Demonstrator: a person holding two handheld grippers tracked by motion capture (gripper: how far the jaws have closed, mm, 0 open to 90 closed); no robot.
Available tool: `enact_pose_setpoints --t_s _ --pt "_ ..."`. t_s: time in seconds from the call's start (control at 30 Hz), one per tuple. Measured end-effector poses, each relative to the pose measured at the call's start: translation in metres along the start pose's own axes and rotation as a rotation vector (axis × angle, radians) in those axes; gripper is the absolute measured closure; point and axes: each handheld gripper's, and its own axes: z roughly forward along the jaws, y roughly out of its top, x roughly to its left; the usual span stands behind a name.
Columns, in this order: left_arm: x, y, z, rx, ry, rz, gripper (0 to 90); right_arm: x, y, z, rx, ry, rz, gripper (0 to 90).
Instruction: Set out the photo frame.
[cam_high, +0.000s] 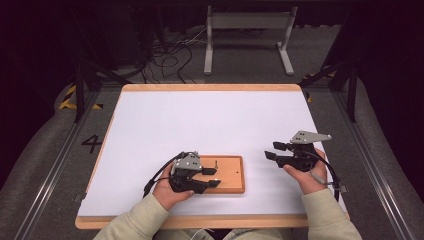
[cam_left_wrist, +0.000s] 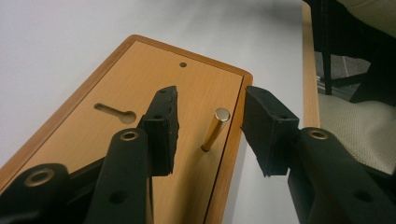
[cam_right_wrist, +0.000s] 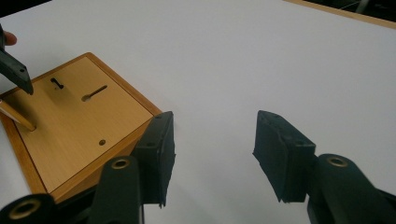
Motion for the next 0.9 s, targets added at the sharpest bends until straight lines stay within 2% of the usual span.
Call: enact_pose_setpoints --t_s 0.23,0.3,0.33,0.4,0.43,0.57,0.63,0.7,0.9 --pt "0.003 -0.003 0.012 0.014 -0.013 -0.021 59.3 0.000 0.000 0.001 0.000 0.001 -0.001 48.5" --pt "0.004 -0.004 0.013 0.011 -0.013 0.001 65.0 0.000 0.000 0.001 0.003 0.002 0.000 48.5" --pt "0.004 -0.004 0.013 0.011 -0.013 0.001 73.8 0.000 -0.001 0.001 0.002 0.002 -0.001 48.5" --pt "0.003 -0.004 0.014 0.010 -0.025 0.010 81.5 0.000 -0.001 0.001 0.002 0.003 -0.001 48.5" --pt "0.001 -0.003 0.014 0.014 -0.008 0.046 82.2 0.001 -0.001 0.002 0.002 0.002 -0.001 48.5" --pt "-0.002 -0.003 0.014 0.009 0.016 0.078 83.2 0.001 0.000 0.002 0.001 0.004 -0.003 48.5" --pt "-0.005 -0.004 0.015 0.003 0.037 0.113 83.4 0.002 0.000 0.002 0.001 0.006 -0.004 48.5" --pt "-0.007 -0.005 0.015 0.001 0.042 0.127 83.5 0.002 0.000 0.002 0.001 0.007 -0.004 48.5" --pt "-0.012 -0.006 0.016 0.006 0.077 0.213 83.6 0.003 0.001 0.004 0.002 0.013 -0.007 48.2"
